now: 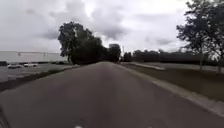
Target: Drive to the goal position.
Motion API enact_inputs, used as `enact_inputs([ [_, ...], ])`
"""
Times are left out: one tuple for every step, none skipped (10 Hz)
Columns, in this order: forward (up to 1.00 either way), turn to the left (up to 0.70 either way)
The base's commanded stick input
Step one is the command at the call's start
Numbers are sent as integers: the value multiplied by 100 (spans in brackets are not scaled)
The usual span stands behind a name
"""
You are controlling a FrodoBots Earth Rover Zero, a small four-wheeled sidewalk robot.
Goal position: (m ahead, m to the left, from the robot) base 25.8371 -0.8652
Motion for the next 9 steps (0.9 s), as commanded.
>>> enact_inputs([
  [100,-4],
  [100,-4],
  [100,-4],
  [100,-3],
  [100,-3],
  [100,-3],
  [100,-3],
  [100,-3],
  [100,-3],
])
